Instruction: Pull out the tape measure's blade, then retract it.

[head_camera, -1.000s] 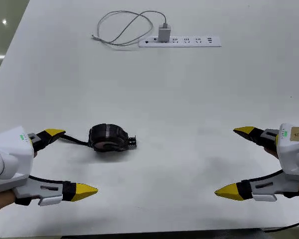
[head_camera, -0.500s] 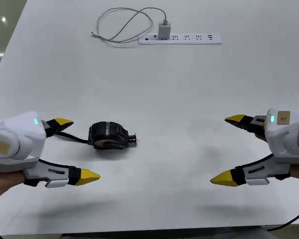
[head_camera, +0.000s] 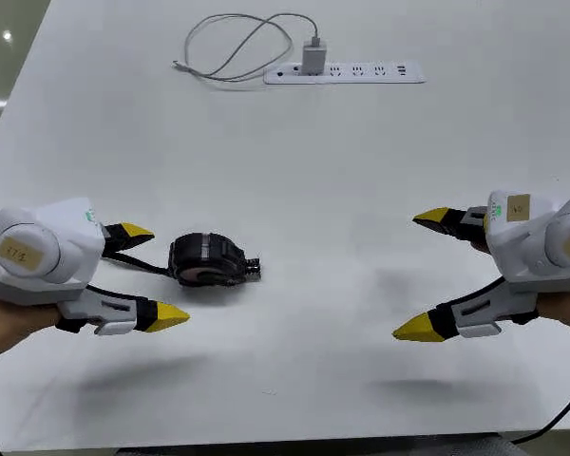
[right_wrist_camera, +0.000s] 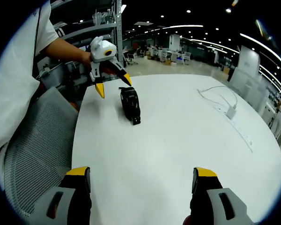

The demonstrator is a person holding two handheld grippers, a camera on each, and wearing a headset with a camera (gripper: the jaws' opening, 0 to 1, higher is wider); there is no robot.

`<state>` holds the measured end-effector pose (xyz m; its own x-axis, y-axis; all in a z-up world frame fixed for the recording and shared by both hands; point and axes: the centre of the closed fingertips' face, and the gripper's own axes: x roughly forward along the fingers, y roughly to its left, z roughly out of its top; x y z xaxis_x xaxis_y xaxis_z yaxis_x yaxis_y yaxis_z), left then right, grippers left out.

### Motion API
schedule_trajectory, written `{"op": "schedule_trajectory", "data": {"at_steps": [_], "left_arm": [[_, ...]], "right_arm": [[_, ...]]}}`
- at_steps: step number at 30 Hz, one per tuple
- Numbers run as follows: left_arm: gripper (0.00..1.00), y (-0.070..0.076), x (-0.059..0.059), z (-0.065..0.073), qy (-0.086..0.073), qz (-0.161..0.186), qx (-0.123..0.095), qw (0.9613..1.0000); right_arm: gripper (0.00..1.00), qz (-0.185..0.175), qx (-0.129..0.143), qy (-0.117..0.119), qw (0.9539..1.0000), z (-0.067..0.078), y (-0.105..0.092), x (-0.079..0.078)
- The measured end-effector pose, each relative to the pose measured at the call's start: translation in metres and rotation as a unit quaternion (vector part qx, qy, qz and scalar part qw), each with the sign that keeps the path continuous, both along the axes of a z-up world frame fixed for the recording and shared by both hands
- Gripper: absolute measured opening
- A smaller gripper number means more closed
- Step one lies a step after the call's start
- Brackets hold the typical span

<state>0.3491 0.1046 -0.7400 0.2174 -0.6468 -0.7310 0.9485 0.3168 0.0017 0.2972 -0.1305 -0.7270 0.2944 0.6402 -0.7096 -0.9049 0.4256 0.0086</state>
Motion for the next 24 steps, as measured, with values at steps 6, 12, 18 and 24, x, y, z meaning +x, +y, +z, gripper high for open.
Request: {"op": "schedule_trajectory", "data": {"at_steps": [6,12,18,24], "left_arm": [[0.52,-0.004,0.009,-0.005,-0.004,-0.017,0.017,0.9997],[0.46,-0.005,0.014,-0.011,-0.003,-0.032,0.03,0.999],[0.41,-0.007,0.016,-0.016,0.0,-0.04,0.037,0.9985],[0.36,-0.011,0.018,-0.022,0.003,-0.05,0.043,0.9978]], "right_arm": [[0.88,0.004,0.002,0.001,1.0,-0.001,0.004,0.004],[0.88,0.006,0.004,0.001,1.0,-0.002,0.007,0.006],[0.88,0.006,0.008,0.002,0.9999,-0.003,0.01,0.008],[0.87,0.009,0.009,0.005,0.9999,-0.004,0.014,0.01]]}}
